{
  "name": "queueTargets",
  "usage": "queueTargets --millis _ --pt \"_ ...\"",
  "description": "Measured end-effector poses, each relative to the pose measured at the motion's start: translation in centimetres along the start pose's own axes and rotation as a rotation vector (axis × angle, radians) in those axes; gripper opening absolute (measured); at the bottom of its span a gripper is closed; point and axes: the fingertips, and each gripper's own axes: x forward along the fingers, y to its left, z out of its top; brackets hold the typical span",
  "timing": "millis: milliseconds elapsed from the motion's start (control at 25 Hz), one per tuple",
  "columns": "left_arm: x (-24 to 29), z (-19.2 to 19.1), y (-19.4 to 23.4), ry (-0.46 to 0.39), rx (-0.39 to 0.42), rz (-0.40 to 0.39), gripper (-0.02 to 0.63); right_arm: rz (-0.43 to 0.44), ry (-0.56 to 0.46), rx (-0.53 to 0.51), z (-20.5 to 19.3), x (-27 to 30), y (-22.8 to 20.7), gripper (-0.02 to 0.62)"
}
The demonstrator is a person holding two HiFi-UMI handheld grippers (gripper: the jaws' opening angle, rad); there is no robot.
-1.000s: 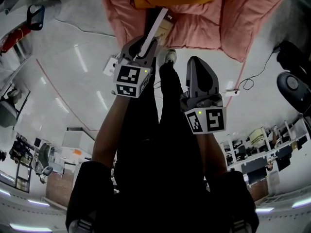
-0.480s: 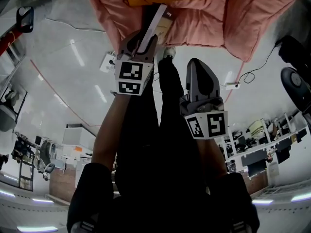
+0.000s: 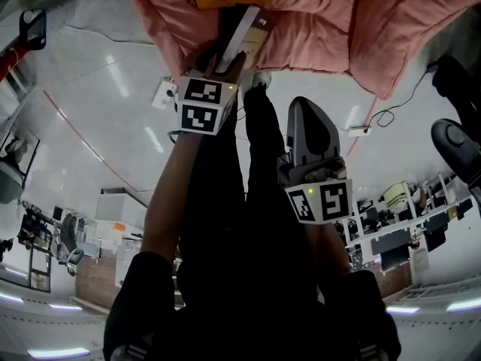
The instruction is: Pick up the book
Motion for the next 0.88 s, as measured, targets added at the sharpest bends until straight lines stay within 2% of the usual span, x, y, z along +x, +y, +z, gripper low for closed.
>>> queueTargets --millis 280,520,880 --pt "1.2 -0.8 -0.5 0.096 0.044 -0.021 0.218 -0.004 0.010 0.006 0.0 0.2 -0.2 0.002" --pt "2.3 -1.0 -0.3 0.120 0.038 -0.028 0.233 -0.011 0.016 0.010 -0.1 0.1 -0.7 0.002" --pt "4.5 -2.6 -0.1 0.159 0.114 -0.007 0.239 -0.016 0.027 0.030 -0.9 0.1 -0.8 0.002"
